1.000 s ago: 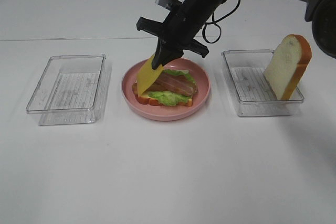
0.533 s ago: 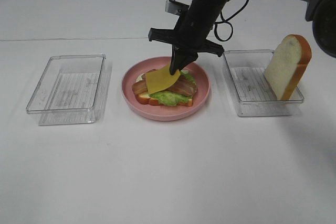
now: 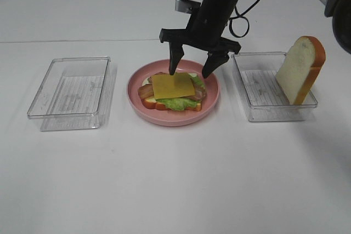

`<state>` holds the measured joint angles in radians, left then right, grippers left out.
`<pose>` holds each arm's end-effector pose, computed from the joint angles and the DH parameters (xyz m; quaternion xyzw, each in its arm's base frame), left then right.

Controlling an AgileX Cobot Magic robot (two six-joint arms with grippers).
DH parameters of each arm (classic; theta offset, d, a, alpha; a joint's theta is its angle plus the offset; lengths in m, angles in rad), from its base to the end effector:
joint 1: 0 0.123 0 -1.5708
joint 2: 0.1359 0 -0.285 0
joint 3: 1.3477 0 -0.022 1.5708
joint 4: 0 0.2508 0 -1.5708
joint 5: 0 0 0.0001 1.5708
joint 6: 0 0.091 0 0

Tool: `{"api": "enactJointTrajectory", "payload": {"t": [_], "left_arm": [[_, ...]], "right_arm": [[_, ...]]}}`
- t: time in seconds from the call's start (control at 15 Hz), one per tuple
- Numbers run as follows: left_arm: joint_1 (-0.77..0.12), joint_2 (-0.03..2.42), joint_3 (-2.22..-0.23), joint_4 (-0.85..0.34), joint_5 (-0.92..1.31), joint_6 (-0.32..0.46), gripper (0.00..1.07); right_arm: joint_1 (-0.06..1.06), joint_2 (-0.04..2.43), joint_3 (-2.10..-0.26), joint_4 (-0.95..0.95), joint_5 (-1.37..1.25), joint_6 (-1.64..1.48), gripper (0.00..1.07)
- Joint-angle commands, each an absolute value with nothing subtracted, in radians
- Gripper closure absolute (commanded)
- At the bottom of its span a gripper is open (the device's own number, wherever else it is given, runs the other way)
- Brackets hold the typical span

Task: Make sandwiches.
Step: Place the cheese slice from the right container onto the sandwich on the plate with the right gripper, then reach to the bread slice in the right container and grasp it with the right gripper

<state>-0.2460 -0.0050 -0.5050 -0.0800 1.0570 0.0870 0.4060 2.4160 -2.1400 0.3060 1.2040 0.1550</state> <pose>-0.0075 -0.0046 0.2792 0.1423 0.8369 -0.0817 0.5221 0.4530 0.2226 0.1703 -0.0818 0.9819 0.1651 0.0438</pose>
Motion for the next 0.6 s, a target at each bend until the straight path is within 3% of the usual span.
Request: {"api": "enactJointTrajectory", "payload": {"t": [0.07, 0.27, 0.6], "left_arm": [[-0.244, -0.028, -0.500, -0.084, 1.047, 0.087, 0.32], [-0.244, -0.028, -0.500, -0.084, 1.047, 0.087, 0.32], [-0.244, -0.028, -0.500, -0.084, 1.047, 0.087, 0.32]], "right_arm": [[0.405, 2.336, -2.172, 0.164, 1.252, 0.169, 0.33], [0.379, 2.234, -2.204, 0.000, 1.291, 0.175, 0.33], [0.227, 2.117, -2.205, -0.011, 1.291, 0.147, 0.34]]}}
